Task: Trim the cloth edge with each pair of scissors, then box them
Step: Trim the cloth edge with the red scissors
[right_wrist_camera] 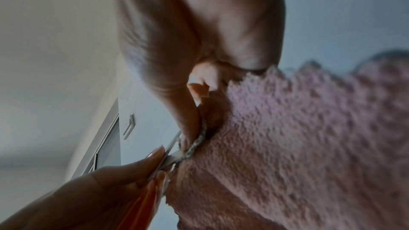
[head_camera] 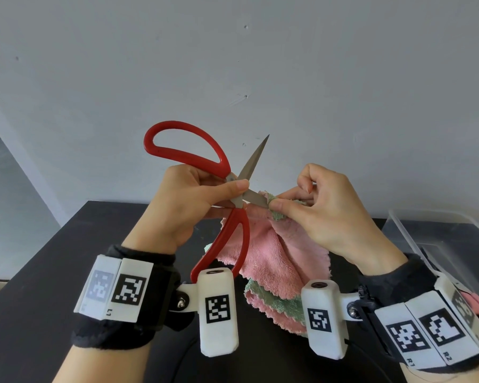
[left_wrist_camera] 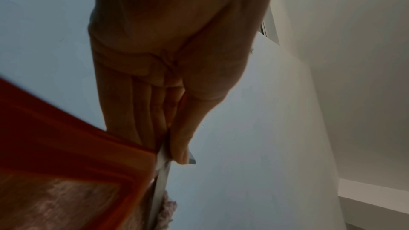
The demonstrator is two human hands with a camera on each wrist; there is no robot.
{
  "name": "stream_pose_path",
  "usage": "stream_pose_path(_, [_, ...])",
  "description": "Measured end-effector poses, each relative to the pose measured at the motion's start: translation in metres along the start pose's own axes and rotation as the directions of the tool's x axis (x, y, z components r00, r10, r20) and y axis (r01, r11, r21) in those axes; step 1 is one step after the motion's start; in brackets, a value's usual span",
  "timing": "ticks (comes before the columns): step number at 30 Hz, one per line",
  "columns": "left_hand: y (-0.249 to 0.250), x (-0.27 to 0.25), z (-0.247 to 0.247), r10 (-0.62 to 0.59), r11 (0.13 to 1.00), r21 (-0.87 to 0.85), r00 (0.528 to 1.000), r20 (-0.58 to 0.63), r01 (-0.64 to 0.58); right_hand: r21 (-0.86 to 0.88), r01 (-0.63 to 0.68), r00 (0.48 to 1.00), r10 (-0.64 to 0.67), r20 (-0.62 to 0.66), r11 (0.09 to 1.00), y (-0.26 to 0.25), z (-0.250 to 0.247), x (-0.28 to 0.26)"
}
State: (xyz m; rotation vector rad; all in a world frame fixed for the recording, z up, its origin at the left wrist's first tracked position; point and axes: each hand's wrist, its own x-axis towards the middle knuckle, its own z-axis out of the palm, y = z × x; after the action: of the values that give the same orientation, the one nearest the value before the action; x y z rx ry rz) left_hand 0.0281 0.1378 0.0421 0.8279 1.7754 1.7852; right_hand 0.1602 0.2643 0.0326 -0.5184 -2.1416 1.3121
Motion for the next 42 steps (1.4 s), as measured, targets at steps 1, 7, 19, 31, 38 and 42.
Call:
stream_pose_path(1, [0.000,0.000,-0.001,0.000,1.000,0.001,1.000,0.000,0.000,-0.026,0.011,1.000,-0.011,-0.005,1.000,0.000,0.000,0.000])
stream_pose_path(7, [0.000,0.001,-0.005,-0.013,1.000,-0.006,1.000,-0.009,0.013,-0.040,0.023,1.000,-0.024,-0.013,0.999,0.000,0.000,-0.001])
stream_pose_path(19, [0.000,0.002,-0.011,-0.032,0.999,-0.035,0.999,0.000,0.032,-0.062,0.008,1.000,-0.010,-0.025,0.998,0.005,-0.002,0.001])
stream_pose_path(31, [-0.006,0.004,-0.002,-0.041,0.999,-0.016,0.998,0.046,0.042,0.047,-0.018,1.000,0.019,-0.025,0.999,0.001,0.007,-0.001])
stream_pose_path(38, [-0.005,0.002,0.000,-0.030,0.999,-0.026,0.997,0.078,0.032,0.028,0.012,0.998,-0.010,-0.063,1.000,0.002,0.007,-0.001])
stream_pose_path(42, [-0.005,0.002,0.002,-0.034,0.998,-0.047,0.996,0.079,0.038,0.043,0.022,0.997,-0.019,-0.073,0.999,0.002,0.006,-0.001])
